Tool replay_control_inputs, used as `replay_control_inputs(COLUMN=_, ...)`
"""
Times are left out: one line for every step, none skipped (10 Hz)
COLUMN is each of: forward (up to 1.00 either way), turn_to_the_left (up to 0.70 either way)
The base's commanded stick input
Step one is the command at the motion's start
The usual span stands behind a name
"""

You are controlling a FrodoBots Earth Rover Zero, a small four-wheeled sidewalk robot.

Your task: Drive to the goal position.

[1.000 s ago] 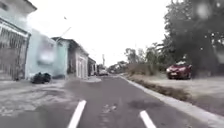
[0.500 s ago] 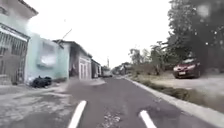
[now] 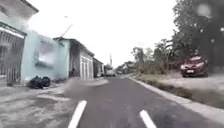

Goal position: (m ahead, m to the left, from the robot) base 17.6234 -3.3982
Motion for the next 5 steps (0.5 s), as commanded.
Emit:
replay_control_inputs(forward=1.0, turn_to_the_left=-0.34)
replay_control_inputs(forward=1.0, turn_to_the_left=-0.36)
replay_control_inputs(forward=1.0, turn_to_the_left=-0.37)
replay_control_inputs(forward=1.0, turn_to_the_left=-0.21)
replay_control_inputs(forward=1.0, turn_to_the_left=0.08)
